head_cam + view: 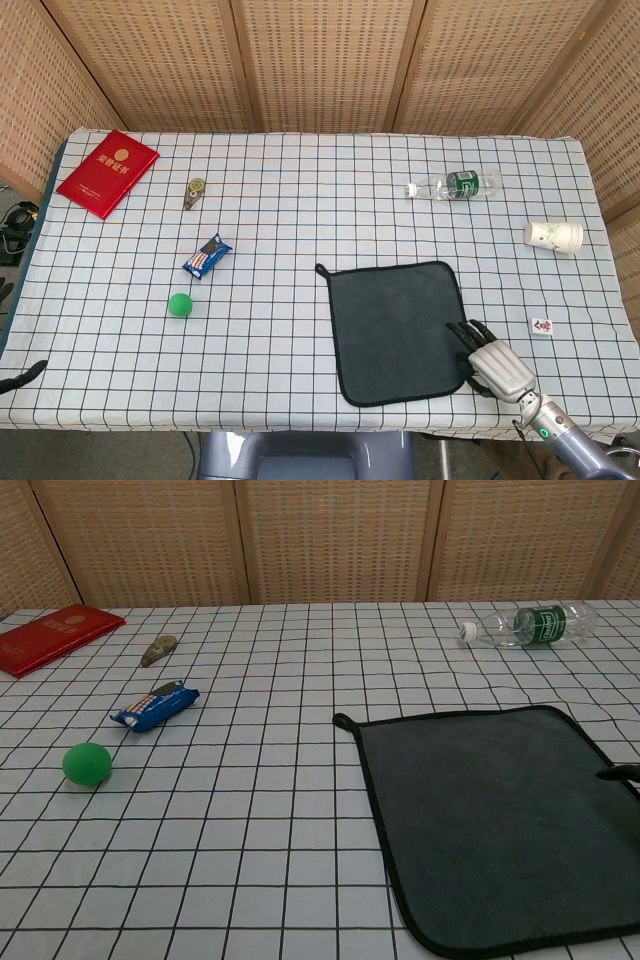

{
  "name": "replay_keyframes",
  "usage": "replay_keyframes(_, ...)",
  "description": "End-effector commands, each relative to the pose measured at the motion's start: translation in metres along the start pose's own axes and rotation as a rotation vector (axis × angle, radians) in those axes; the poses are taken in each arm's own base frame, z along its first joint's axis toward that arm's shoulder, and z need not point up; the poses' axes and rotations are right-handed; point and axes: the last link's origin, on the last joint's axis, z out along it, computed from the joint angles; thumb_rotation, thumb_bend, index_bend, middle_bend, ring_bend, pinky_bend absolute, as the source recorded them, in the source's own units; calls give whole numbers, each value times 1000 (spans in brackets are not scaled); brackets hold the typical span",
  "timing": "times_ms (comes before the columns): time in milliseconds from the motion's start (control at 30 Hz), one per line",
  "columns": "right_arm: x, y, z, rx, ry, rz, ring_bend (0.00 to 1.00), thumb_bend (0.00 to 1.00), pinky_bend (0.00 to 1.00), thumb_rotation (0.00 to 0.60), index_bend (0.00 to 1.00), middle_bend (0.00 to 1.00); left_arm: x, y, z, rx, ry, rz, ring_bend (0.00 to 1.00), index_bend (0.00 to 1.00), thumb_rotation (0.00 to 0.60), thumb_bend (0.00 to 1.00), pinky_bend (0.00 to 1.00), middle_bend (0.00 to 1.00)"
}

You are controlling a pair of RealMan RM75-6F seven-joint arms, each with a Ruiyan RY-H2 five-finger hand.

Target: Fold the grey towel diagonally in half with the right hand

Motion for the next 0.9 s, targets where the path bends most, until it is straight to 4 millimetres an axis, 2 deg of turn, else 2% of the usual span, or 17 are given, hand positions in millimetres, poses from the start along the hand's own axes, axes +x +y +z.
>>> replay_keyframes(33,-1,0,0,-1,-5,3,0,595,0,600,559,37,0,0,0,-1,0,0,0,0,600,0,0,0)
replay_keyframes(200,-1,-1,0,0,-7,2,0,657,0,600,597,50,0,0,0,0,0,1,0,0,600,0,0,0)
replay_keyframes(467,7,-4,3,20,37,3,0,662,0,600,665,79,0,0,0,0,0,-2,0,0,600,0,0,0)
replay_keyframes(633,23,-10,15,49,62,-1,0,661,0,600,665,82,0,-1,1,1,-4,-4,0,0,600,0,0,0)
replay_keyframes(900,61,-33,50,105,74,-28,0,663,0,600,668,82,-1,-2,4,10,-15,-9,0,0,600,0,0,0)
